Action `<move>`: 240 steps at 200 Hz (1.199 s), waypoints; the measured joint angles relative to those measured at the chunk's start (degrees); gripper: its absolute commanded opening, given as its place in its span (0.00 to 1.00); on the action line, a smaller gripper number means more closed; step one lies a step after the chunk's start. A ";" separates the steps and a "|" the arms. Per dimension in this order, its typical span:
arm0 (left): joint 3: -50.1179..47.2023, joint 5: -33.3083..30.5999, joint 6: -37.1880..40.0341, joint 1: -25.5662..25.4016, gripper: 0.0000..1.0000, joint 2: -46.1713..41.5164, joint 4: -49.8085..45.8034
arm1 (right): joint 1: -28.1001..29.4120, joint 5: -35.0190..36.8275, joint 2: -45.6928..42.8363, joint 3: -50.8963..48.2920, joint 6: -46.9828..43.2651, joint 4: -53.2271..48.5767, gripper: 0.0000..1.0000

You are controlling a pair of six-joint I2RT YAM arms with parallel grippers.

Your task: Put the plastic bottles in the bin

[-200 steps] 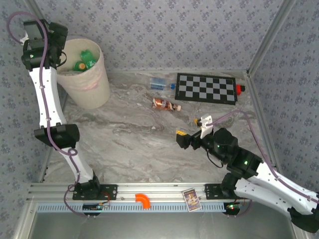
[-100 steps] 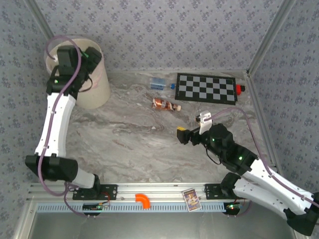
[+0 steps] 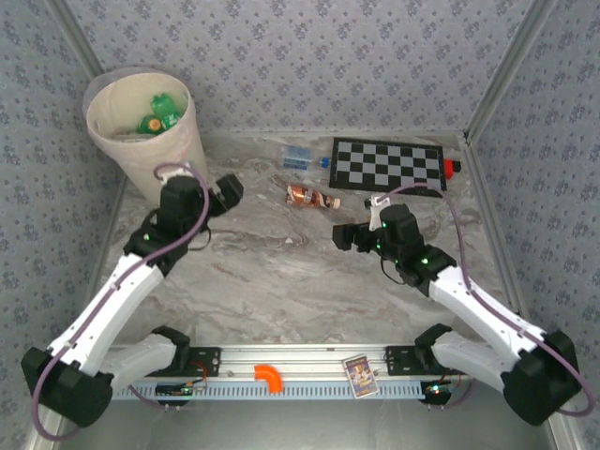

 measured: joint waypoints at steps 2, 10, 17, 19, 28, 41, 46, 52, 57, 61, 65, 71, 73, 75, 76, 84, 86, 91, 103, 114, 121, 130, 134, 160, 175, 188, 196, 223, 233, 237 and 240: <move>-0.59 -0.17 0.00 -0.31 1.00 -0.35 0.17 | -0.22 -0.24 0.57 0.20 0.00 0.09 0.99; -3.87 -1.05 0.02 -2.23 1.00 -2.43 0.66 | -1.11 -1.46 3.28 1.01 0.39 0.83 0.99; -6.25 -1.73 0.00 -3.67 1.00 -3.89 1.03 | -1.86 -2.47 5.62 1.92 0.66 1.40 0.99; -6.95 -1.95 -0.02 -4.15 1.00 -4.39 1.16 | -2.03 -2.73 6.38 2.21 0.68 1.62 0.99; -9.84 -2.73 -0.07 -6.19 1.00 -6.19 1.68 | -2.84 -3.93 9.27 3.61 0.87 2.21 0.99; -13.03 -3.48 -0.57 -8.76 1.00 -8.20 2.03 | -4.20 -5.77 14.25 6.34 1.27 3.34 0.99; -14.03 -3.56 -0.87 -9.68 1.00 -8.81 2.03 | -4.68 -6.38 16.24 7.41 1.29 3.87 0.99; -15.04 -3.67 -1.22 -10.71 1.00 -9.40 2.19 | -5.29 -7.17 18.49 8.81 1.44 4.24 0.99; -15.82 -3.69 -1.60 -11.56 1.00 -9.79 2.25 | -5.75 -7.78 20.35 10.01 1.51 4.52 0.99; -16.44 -3.76 -1.86 -12.31 1.00 -10.12 2.29 | -6.08 -8.28 21.79 10.93 1.68 4.66 0.99; -17.03 -3.87 -2.12 -13.05 1.00 -10.40 2.34 | -6.43 -8.70 23.39 12.00 1.73 4.85 0.99; -17.66 -4.17 -2.51 -14.10 1.00 -10.71 2.23 | -6.95 -9.38 25.77 13.62 1.90 5.01 0.99; -17.88 -4.28 -2.64 -14.53 1.00 -10.80 2.21 | -7.04 -9.60 26.34 13.99 1.90 5.03 0.99; -18.08 -4.46 -2.75 -14.91 1.00 -10.88 2.12 | -7.19 -9.81 27.04 14.53 1.95 5.03 0.99; -18.16 -4.57 -2.95 -15.15 1.00 -10.95 2.05 | -7.28 -9.94 27.50 14.88 2.01 5.05 0.99; -18.75 -5.05 -3.30 -16.46 1.00 -11.39 1.73 | -7.72 -10.60 30.36 16.92 2.12 5.27 0.99; -18.91 -5.18 -3.41 -16.87 1.00 -11.56 1.55 | -7.78 -10.71 30.95 17.31 2.14 5.27 0.99; -19.17 -5.44 -3.65 -17.66 1.00 -12.00 1.05 | -8.00 -11.08 32.54 18.53 2.19 5.31 0.99; -19.78 -6.10 -4.17 -19.02 1.00 -13.44 0.28 | -8.37 -11.89 36.37 21.44 2.29 5.25 0.99; -20.13 -6.69 -4.59 -19.52 1.00 -15.28 -0.50 | -8.48 -12.46 39.80 24.22 2.27 5.11 0.99; -20.37 -7.06 -4.81 -19.65 1.00 -16.41 -0.74 | -8.57 -12.72 41.88 26.18 2.25 4.59 0.99; -20.59 -7.63 -5.07 -19.65 1.00 -17.97 -1.38 | -8.61 -12.94 44.30 28.85 2.25 3.91 0.99; -20.61 -7.89 -5.14 -19.65 1.00 -18.69 -1.70 | -8.66 -13.07 45.55 30.18 2.23 3.65 0.99; -20.70 -8.74 -5.57 -19.65 1.00 -22.10 -3.72 | -9.14 -13.31 51.15 36.72 2.10 2.62 0.99; -20.72 -9.31 -5.92 -19.65 1.00 -23.50 -4.70 | -9.51 -13.55 53.83 39.91 2.05 1.90 0.99; -20.72 -9.81 -6.12 -19.65 1.00 -24.46 -5.66 | -9.75 -13.70 56.26 42.66 2.03 1.11 0.99; -20.72 -10.12 -6.34 -19.65 1.00 -25.05 -6.27 | -9.81 -13.94 57.61 43.95 1.97 0.83 0.99; -20.72 -10.91 -6.54 -19.65 1.00 -26.58 -7.41 | -9.84 -14.95 60.11 45.13 1.62 -0.42 1.00; -20.72 -11.06 -6.54 -19.65 1.00 -26.71 -7.82 | -9.79 -15.34 60.52 45.09 1.57 -0.92 0.99; -20.72 -11.10 -6.54 -19.65 1.00 -26.75 -7.96 | -9.79 -15.54 60.59 45.03 1.49 -1.01 0.99; -20.72 -11.19 -6.54 -19.65 1.00 -26.75 -8.00 | -9.77 -15.69 60.59 44.92 1.42 -1.01 0.99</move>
